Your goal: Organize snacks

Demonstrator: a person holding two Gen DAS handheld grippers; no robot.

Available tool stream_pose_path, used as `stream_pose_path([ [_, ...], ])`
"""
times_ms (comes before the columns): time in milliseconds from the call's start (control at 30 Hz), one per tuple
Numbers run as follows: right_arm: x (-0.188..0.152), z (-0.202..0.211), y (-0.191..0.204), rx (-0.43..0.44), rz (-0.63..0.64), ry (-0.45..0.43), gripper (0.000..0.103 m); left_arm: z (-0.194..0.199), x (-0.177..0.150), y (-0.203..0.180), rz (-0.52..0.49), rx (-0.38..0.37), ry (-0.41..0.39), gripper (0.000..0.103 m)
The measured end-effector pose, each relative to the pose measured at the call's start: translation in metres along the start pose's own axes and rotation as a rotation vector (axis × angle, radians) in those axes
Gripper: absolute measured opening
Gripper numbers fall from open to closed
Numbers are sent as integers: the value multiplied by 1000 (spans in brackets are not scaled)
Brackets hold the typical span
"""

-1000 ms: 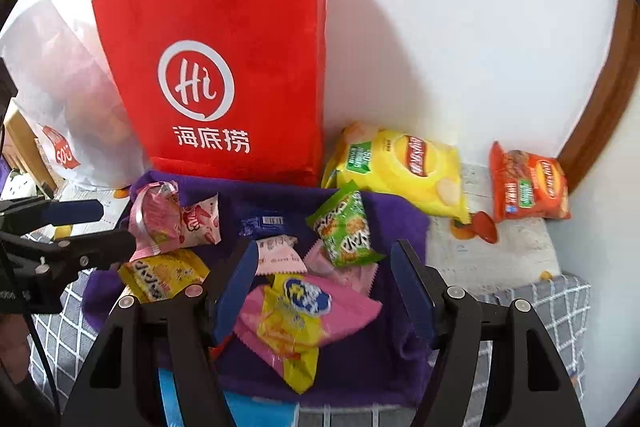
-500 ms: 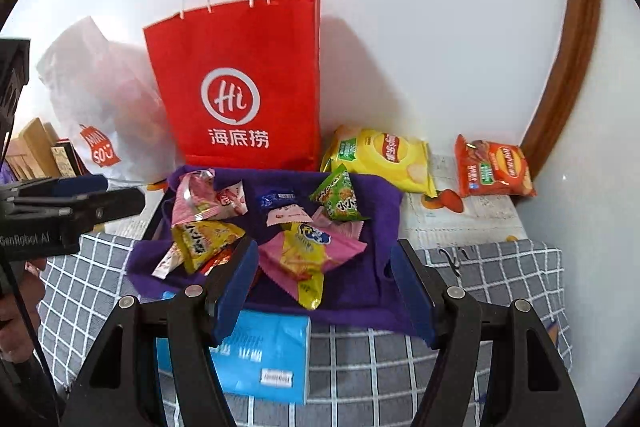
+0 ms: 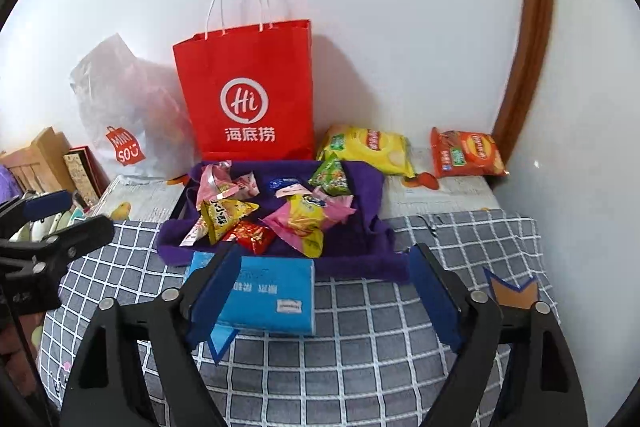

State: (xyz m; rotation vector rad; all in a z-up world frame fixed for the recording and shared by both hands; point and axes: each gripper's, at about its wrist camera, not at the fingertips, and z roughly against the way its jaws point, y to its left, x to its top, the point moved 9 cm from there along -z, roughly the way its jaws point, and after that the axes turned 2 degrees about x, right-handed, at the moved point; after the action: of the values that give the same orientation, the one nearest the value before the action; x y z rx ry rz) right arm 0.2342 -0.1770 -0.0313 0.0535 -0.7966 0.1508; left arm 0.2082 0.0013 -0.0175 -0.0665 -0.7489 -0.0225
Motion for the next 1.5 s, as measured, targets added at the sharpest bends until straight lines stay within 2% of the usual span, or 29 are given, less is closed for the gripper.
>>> stream_pose_path([
  [100, -6, 13, -3, -6, -4, -14, 96, 12, -9, -5, 9, 2, -6, 92],
  [300, -19, 40, -4, -25, 29, -43, 101, 32, -26, -3, 54, 19, -16, 93],
  [567, -29, 59, -11, -7, -17, -52, 101, 52, -35, -6, 48, 33, -39, 93],
  [733, -30, 69, -9, -14, 1, -67, 101, 61, -35, -8, 54, 24, -56, 93],
  [1500, -33, 79, -11, -28, 0, -72, 101, 64, -37, -9, 53, 20, -54, 94],
])
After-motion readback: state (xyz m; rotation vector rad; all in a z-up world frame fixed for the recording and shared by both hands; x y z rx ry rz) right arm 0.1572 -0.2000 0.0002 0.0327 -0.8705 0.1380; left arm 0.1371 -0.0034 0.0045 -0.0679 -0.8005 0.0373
